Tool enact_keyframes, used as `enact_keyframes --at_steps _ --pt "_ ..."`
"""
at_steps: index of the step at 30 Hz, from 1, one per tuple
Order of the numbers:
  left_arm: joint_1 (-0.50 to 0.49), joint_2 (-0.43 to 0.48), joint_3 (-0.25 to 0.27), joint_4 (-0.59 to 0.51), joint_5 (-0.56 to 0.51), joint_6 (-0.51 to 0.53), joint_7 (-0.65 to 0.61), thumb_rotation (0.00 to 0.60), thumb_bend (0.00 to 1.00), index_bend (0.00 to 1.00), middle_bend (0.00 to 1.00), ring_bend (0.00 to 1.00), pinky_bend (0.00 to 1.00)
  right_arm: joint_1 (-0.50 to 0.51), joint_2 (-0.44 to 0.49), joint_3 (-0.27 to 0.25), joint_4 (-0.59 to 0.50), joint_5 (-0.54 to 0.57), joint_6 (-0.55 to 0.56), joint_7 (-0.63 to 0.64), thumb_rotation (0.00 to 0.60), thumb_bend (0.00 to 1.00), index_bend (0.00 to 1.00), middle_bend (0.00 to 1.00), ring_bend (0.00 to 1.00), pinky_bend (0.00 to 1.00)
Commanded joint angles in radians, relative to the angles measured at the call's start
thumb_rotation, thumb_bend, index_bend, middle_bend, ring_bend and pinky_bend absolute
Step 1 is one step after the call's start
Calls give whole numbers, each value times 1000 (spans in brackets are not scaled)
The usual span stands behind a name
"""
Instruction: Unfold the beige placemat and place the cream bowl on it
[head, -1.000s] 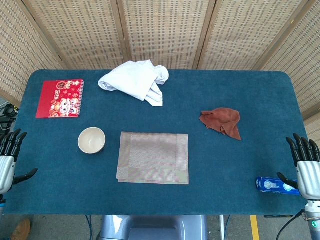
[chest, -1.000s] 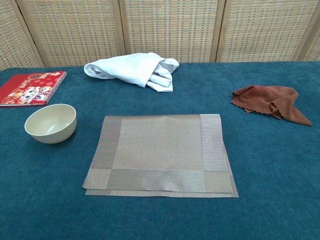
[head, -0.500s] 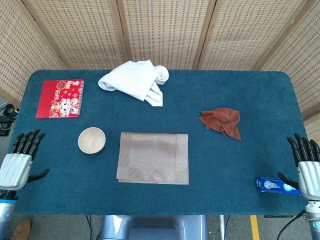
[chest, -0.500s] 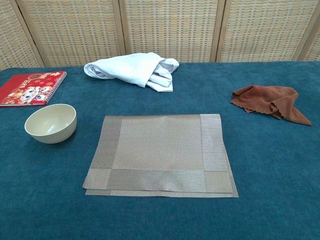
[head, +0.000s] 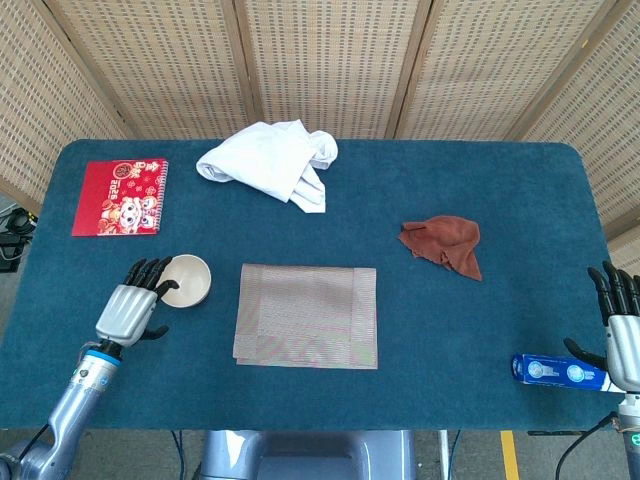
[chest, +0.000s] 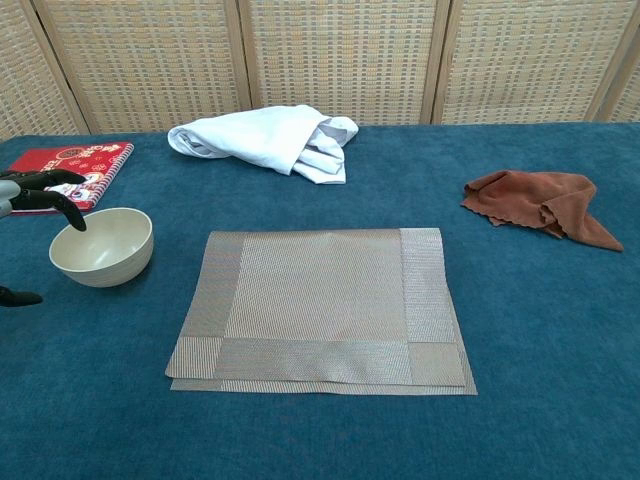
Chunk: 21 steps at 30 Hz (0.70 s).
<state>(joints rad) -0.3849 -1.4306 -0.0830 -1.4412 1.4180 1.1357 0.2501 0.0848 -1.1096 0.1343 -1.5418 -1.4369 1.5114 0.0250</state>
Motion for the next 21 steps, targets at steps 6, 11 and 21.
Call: enact_keyframes --at_steps 6,11,21 --pt "-41 -48 -19 62 -89 -74 51 600 232 353 0 0 0 8 -5 6 17 21 -24 14 600 0 0 0 0 0" --pt "-65 -73 -25 92 -128 -118 57 600 347 436 0 0 0 11 -8 8 23 28 -33 16 600 0 0 0 0 0" --pt "-105 -104 -53 126 -158 -131 56 600 487 688 0 0 0 16 -14 13 37 45 -48 20 600 0 0 0 0 0"
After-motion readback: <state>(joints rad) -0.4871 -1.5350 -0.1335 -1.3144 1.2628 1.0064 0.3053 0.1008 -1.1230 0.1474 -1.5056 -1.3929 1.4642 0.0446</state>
